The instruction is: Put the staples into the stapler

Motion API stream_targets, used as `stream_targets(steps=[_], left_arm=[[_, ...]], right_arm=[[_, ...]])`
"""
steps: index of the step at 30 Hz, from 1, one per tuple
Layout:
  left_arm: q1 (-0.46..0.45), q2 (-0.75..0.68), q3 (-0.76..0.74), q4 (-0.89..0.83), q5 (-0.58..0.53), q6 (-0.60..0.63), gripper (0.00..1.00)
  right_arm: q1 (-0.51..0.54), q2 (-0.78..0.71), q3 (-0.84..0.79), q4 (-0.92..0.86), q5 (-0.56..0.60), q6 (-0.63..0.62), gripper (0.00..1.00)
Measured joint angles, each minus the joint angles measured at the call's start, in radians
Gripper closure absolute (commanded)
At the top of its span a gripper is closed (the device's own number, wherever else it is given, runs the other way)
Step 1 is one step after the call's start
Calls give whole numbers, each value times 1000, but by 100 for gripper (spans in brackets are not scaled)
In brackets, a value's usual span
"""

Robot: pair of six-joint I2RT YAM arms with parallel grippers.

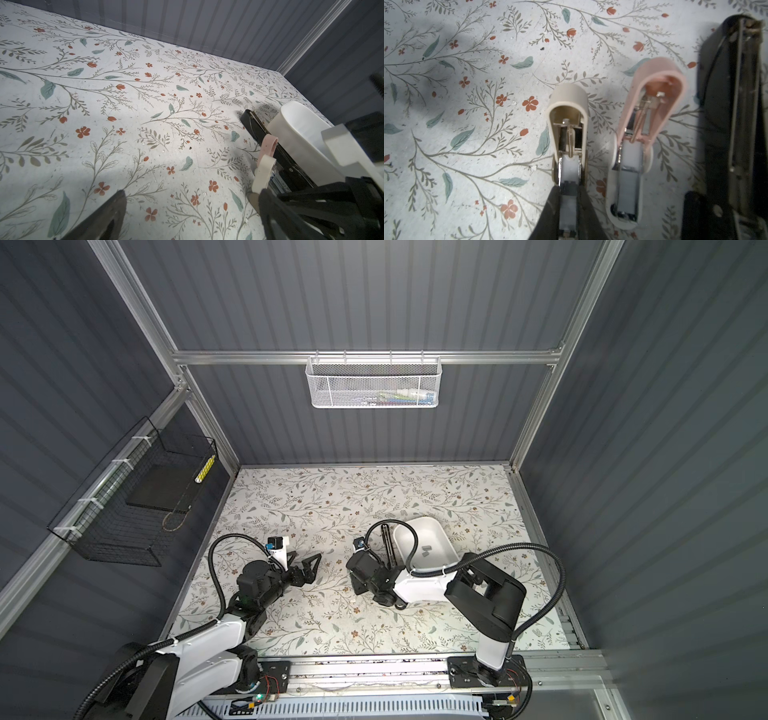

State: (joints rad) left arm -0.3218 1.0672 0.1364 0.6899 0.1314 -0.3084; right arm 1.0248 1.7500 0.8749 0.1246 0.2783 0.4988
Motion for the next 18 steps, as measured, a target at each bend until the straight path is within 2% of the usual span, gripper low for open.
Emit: stream_targets(steps=[4, 9, 14, 18], left_arm=[[0, 0, 0, 0, 0, 0, 1], [0, 0, 0, 0, 0, 0, 1], [0, 0, 0, 0, 0, 0, 1], [0, 0, 0, 0, -4, 0, 1]], right_arm=[[2, -25, -5, -9, 3, 2, 70], [6, -40, -5, -10, 6, 3, 71], [10, -41, -18, -10, 8, 8, 75], [12, -42, -37, -1, 8, 10, 70]])
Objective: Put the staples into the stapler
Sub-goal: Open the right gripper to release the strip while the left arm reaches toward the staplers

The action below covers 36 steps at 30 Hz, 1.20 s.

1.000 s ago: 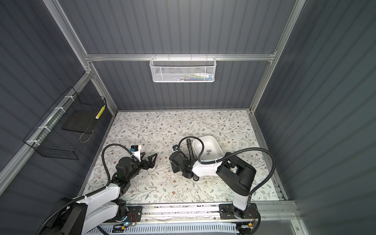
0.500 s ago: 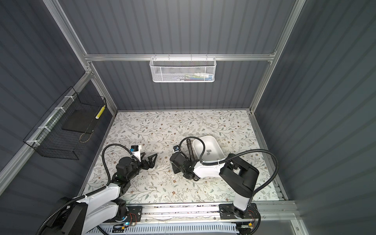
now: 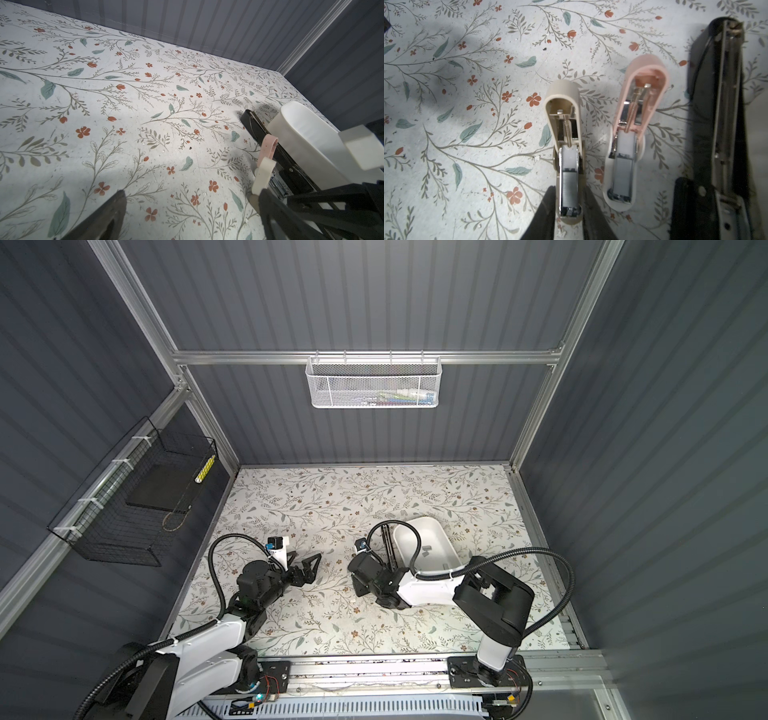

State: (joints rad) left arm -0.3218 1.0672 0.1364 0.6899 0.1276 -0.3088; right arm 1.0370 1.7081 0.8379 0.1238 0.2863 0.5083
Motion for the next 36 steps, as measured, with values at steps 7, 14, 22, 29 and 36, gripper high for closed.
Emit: stream_targets(steps=[7, 14, 22, 29, 36], left_arm=[[0, 17, 8, -5, -13, -1, 1], [0, 33, 48, -75, -49, -14, 1], [0, -15, 140, -267, -185, -172, 1], [0, -176, 193, -428, -269, -243, 0], [0, -283, 195, -520, -249, -238, 1]], right_arm=[[22, -46, -115, 83, -3, -21, 55], [27, -27, -142, 135, -2, -23, 49], [27, 30, -150, 222, -1, -73, 51], [27, 32, -204, 320, 10, -116, 60], [27, 33, -243, 397, 5, -141, 60]])
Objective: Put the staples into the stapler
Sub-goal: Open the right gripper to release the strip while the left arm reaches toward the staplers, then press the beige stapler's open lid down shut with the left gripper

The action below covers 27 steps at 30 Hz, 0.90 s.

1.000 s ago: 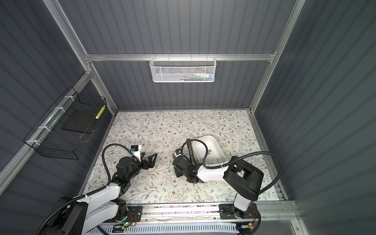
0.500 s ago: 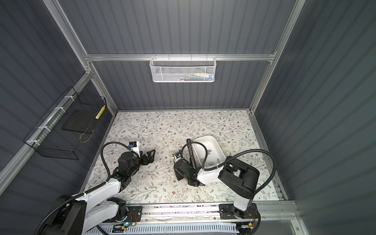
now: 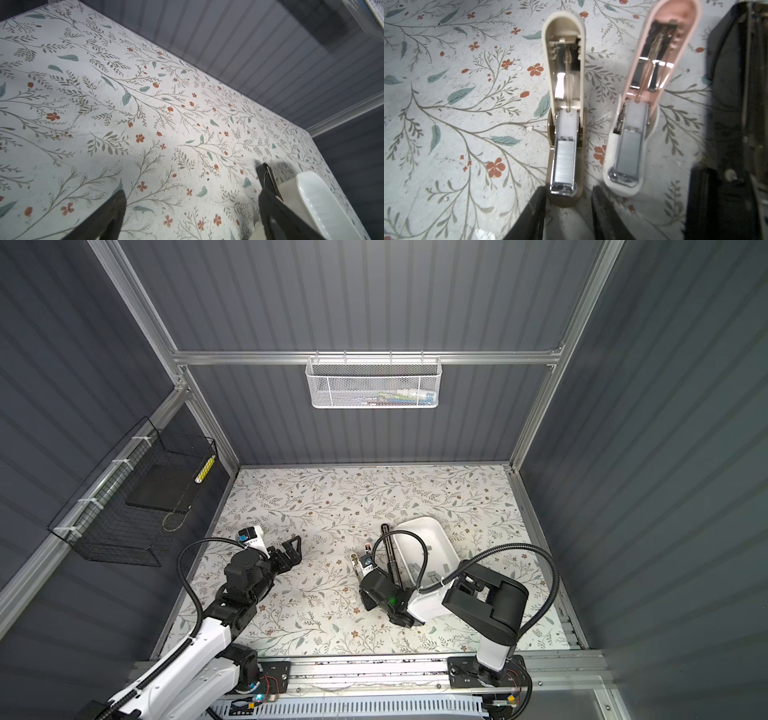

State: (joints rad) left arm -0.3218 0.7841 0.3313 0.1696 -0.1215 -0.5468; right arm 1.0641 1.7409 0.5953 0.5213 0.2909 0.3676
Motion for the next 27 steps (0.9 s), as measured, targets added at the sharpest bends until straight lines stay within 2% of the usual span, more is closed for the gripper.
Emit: stream_targets(steps=[9, 13, 27], left_arm=[[0, -24, 104, -145, 188, 58, 1], [0, 7, 131, -175, 239, 61, 1], [0, 124, 145, -169, 265, 65, 1]], right_arm=[[0, 20, -17, 71, -21, -40, 60], [0, 79, 37, 95, -13, -53, 70], [0, 87, 32, 121, -21, -40, 82]])
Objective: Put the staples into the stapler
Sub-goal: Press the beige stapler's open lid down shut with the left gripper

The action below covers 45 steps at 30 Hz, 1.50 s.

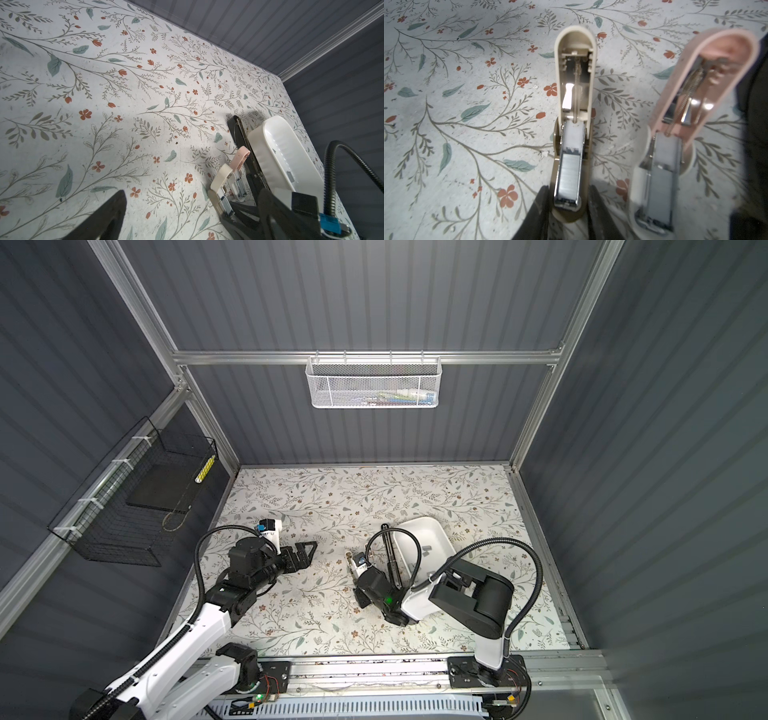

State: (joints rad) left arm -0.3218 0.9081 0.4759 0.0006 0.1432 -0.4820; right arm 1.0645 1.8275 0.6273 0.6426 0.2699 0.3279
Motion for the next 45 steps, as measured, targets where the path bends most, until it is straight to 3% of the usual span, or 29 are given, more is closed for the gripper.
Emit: stream_targets(steps=[14, 20, 25, 34, 45], left_arm=[[-7, 328, 3, 160, 21, 19, 15], [-91, 443, 32, 184, 2, 35, 16], [-145, 470, 55, 206, -35, 45, 16], [-148, 545, 84, 214, -72, 56, 18], [-220, 536, 26, 338, -18, 121, 18]], right_arm=[[6, -12, -32, 34, -11, 8, 87], [6, -11, -31, 33, -13, 5, 89], [8, 4, -10, 32, -35, 4, 90], [10, 5, 2, 14, -39, 2, 91], [11, 14, 14, 13, -67, 5, 92]])
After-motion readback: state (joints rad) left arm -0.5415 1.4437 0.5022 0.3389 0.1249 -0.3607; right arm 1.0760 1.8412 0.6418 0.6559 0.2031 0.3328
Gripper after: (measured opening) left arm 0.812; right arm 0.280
